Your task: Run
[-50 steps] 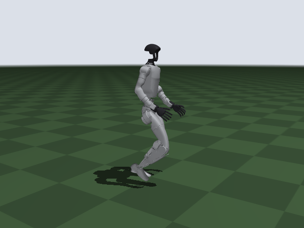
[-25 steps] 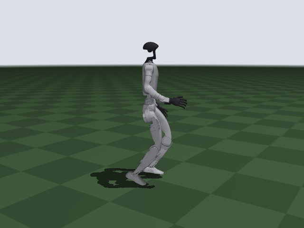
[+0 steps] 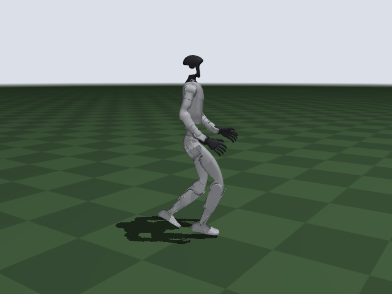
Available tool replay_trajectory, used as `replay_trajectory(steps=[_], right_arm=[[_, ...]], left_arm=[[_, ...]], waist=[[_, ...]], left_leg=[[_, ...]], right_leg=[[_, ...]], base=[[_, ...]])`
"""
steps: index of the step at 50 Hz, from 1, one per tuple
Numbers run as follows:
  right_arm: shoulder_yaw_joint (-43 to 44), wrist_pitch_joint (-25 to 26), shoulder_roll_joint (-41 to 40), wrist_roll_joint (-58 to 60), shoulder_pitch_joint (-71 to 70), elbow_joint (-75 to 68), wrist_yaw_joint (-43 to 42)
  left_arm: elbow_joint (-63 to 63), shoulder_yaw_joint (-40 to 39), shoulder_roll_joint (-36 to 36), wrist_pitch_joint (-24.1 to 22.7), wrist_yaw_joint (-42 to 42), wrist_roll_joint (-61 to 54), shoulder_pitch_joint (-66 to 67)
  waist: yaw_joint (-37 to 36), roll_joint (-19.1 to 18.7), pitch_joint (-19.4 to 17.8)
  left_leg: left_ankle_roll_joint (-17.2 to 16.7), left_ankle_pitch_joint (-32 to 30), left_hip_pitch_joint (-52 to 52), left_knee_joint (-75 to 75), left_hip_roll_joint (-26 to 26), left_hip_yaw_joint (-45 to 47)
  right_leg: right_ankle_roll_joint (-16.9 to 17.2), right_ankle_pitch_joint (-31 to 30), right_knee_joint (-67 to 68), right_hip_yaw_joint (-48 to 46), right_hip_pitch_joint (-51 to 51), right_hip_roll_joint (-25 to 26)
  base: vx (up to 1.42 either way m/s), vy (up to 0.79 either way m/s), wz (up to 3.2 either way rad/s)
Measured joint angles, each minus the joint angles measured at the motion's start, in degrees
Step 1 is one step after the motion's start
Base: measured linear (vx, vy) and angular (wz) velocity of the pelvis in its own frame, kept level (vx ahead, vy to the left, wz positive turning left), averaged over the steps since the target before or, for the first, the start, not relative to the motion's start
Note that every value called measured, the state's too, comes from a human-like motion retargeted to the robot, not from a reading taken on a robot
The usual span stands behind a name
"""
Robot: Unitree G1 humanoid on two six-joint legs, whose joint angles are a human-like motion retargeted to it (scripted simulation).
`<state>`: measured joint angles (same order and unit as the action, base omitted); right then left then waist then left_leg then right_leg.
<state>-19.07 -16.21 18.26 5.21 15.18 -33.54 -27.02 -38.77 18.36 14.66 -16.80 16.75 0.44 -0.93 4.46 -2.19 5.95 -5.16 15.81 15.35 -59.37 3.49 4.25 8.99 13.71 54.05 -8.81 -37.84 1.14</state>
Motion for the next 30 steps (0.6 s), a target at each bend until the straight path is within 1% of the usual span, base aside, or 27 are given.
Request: replay_trajectory(steps=[2, 5, 8, 10, 12, 15, 17, 20, 22, 23, 25, 28, 30], right_arm=[[0.1, -0.2, 1.0, 0.4, -0.1, 1.1, -1.0], [0.3, -0.1, 2.8, 1.8, -1.7, 2.7, -2.5], [0.3, 0.9, 5.1, 3.8, -6.0, 3.4, -3.5], [0.4, 1.4, 6.4, 5.0, -9.6, 3.7, -4.1], [0.9, 1.3, 6.8, 5.3, -12.0, 4.6, -4.7], [1.8, 0.5, 6.3, 4.8, -12.7, 6.8, -5.5], [2.1, -0.2, 5.6, 4.2, -12.1, 7.8, -5.3], [2.0, -1.2, 4.8, 4.2, -11.0, 8.1, -4.2], [1.8, -1.5, 4.3, 4.7, -10.4, 7.7, -3.8], [1.5, -1.6, 3.7, 4.9, -9.9, 7.4, -3.5], [0.8, -1.5, 2.6, 5.3, -8.4, 6.4, -3.1], [-0.1, -0.4, 0.5, 6.1, -6.8, 3.4, -3.1], [-0.6, 0.5, -1.0, 6.7, -6.3, 0.6, -3.4]], left_arm=[[0.7, 0.7, -0.3, 0.3, -0.5, -0.2, 1.1], [0.1, 0.8, -0.7, 1.5, -0.8, -0.4, 3.1], [-3.5, -0.1, -1.5, 3.8, -1.0, -0.3, 4.3], [-7.2, -0.6, -2.2, 5.1, -1.5, 0.4, 4.7], [-10.3, -1.0, -2.8, 5.6, -2.8, 1.0, 6.2], [-12.9, -1.1, -2.8, 5.3, -5.3, 1.6, 10.0], [-13.7, -1.1, -2.4, 4.7, -6.9, 1.4, 12.5], [-14.0, -1.1, -1.9, 4.0, -8.0, 0.7, 15.4], [-13.3, -1.4, -1.6, 3.8, -7.5, -0.2, 16.4], [-12.8, -1.5, -1.4, 3.7, -7.0, -0.4, 16.7], [-12.0, -1.6, -1.2, 3.3, -5.9, -0.4, 17.0], [-10.7, -1.7, -0.1, 3.2, -3.1, 0.4, 15.0], [-10.0, -1.4, 0.7, 3.2, -1.0, 1.5, 12.2]], waist=[[-1.2, -1.2, -0.1], [-3.0, -2.0, -1.0], [-4.6, -2.1, -3.1], [-5.6, -1.8, -4.5], [-6.3, -1.0, -5.1], [-7.3, 0.6, -4.4], [-7.8, 2.0, -3.3], [-7.7, 4.7, -1.4], [-6.7, 6.8, -0.3], [-6.2, 7.7, 0.0], [-5.2, 8.9, 0.3], [-4.1, 10.4, 0.0], [-3.2, 11.0, -0.6]], left_leg=[[-0.4, -1.5, 0.8, -8.8, 2.8, -0.7], [0.5, -2.1, 3.0, -22.9, 6.7, -1.3], [4.4, 1.3, 7.3, -34.3, 10.5, -1.4], [7.3, 4.4, 11.4, -38.0, 11.9, -1.2], [9.2, 7.2, 15.4, -36.7, 11.1, -0.3], [9.8, 9.9, 19.6, -27.1, 7.6, 2.2], [8.7, 10.5, 20.4, -16.1, 4.0, 4.0], [6.5, 8.4, 20.2, 2.1, -3.0, 6.0], [6.4, 6.4, 19.0, 10.6, -7.7, 6.5], [6.7, 5.9, 18.3, 12.6, -9.7, 6.5], [8.4, 7.6, 17.8, 11.0, -12.2, 6.1], [12.2, 13.8, 16.2, 5.7, -13.9, 5.3], [14.4, 18.0, 14.9, 3.0, -14.8, 5.0]], right_leg=[[-1.6, 1.6, -0.2, -0.1, 1.1, 2.7], [-6.1, 8.6, 4.2, 0.0, 3.1, 5.3], [-9.6, 15.9, 7.0, 1.0, 6.3, 6.7], [-10.3, 18.9, 6.4, 1.9, 9.3, 6.8], [-9.7, 19.5, 4.2, 3.0, 12.9, 6.2], [-6.5, 16.5, -0.7, 4.7, 18.2, 4.6], [-3.5, 12.7, -3.3, 5.3, 21.2, 2.9], [1.0, 7.1, -3.4, 5.5, 23.6, -1.3], [3.1, 4.1, 0.4, 5.8, 23.8, -4.3], [4.1, 2.5, 3.2, 6.2, 23.6, -5.6], [5.7, -1.0, 10.6, 6.6, 23.1, -7.2], [6.0, -6.5, 23.9, 6.3, 20.2, -9.1], [6.0, -7.5, 31.9, 6.5, 17.1, -10.9]], base=[[-0.03, -0.05, 0.07], [-0.02, -0.06, 0.15], [-0.03, -0.06, 0.27], [-0.04, -0.05, 0.37], [-0.03, -0.01, 0.3], [0.0, 0.03, 0.09], [0.02, 0.06, 0.06], [0.02, 0.06, 0.2], [0.01, 0.05, 0.37], [0.0, 0.04, 0.38], [-0.01, 0.02, 0.33], [0.0, 0.0, 0.08], [-0.02, 0.05, 0.16]])
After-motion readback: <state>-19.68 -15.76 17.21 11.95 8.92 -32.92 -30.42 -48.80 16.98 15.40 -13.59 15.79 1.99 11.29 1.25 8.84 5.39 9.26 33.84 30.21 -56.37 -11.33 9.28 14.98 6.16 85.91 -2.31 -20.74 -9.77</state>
